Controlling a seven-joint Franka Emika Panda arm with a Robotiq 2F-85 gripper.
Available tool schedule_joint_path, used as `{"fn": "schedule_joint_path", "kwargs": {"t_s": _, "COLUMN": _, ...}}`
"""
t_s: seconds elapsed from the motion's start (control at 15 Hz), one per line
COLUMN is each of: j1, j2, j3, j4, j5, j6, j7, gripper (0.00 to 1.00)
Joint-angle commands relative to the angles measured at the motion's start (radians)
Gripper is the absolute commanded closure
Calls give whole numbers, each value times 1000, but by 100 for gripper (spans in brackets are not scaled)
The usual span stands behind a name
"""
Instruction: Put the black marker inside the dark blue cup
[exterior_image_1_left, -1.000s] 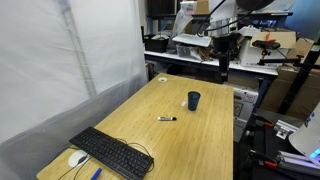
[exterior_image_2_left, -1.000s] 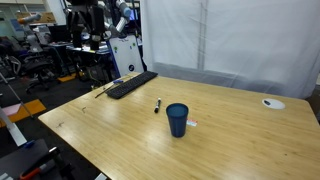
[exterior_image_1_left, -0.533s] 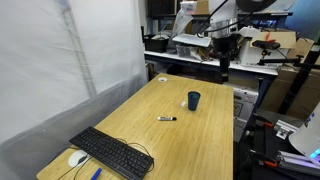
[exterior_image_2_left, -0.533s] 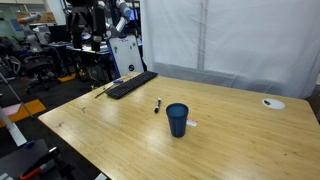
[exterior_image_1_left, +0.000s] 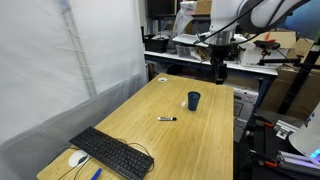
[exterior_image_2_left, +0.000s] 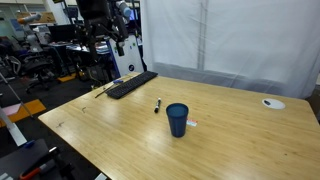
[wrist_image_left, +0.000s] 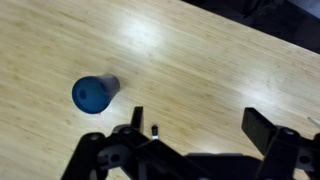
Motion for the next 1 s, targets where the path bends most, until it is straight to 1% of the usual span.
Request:
{"fn": "schedule_joint_path", "kwargs": {"t_s": 0.0, "j1": 18, "j2": -28, "j3": -32, "j4": -55, "j5": 18, "j6": 199, "j7": -111, "gripper": 0}}
{"fn": "schedule_joint_path", "kwargs": {"t_s": 0.13, "j1": 36, "j2": -27, "j3": -59, "j4": -74, "j5": 80, "j6": 310, "j7": -190, "gripper": 0}}
{"fn": "schedule_joint_path", "kwargs": {"t_s": 0.2, "j1": 43, "j2": -24, "j3": -67, "j4": -79, "j5": 97, "j6": 328, "j7": -229, "gripper": 0}}
{"fn": "schedule_joint_path", "kwargs": {"t_s": 0.27, "j1": 21, "j2": -4, "j3": -43, "j4": -46, "j5": 58, "j6": 263, "j7": -157, "gripper": 0}}
{"fn": "schedule_joint_path", "kwargs": {"t_s": 0.4, "j1": 31, "j2": -4, "j3": -55, "j4": -59, "j5": 75, "j6": 295, "j7": -194, "gripper": 0}}
{"fn": "schedule_joint_path", "kwargs": {"t_s": 0.6, "j1": 36, "j2": -6, "j3": -57, "j4": -61, "j5": 76, "j6": 299, "j7": -197, "gripper": 0}}
{"fn": "schedule_joint_path", "kwargs": {"t_s": 0.67, "j1": 56, "j2": 11, "j3": -71, "j4": -74, "j5": 121, "j6": 375, "j7": -234, "gripper": 0}}
{"fn": "schedule_joint_path", "kwargs": {"t_s": 0.73, "j1": 63, "j2": 34, "j3": -72, "j4": -74, "j5": 142, "j6": 408, "j7": -229, "gripper": 0}}
{"fn": "schedule_joint_path", "kwargs": {"t_s": 0.93, "j1": 110, "j2": 145, "j3": -75, "j4": -71, "j5": 267, "j6": 545, "j7": -276, "gripper": 0}}
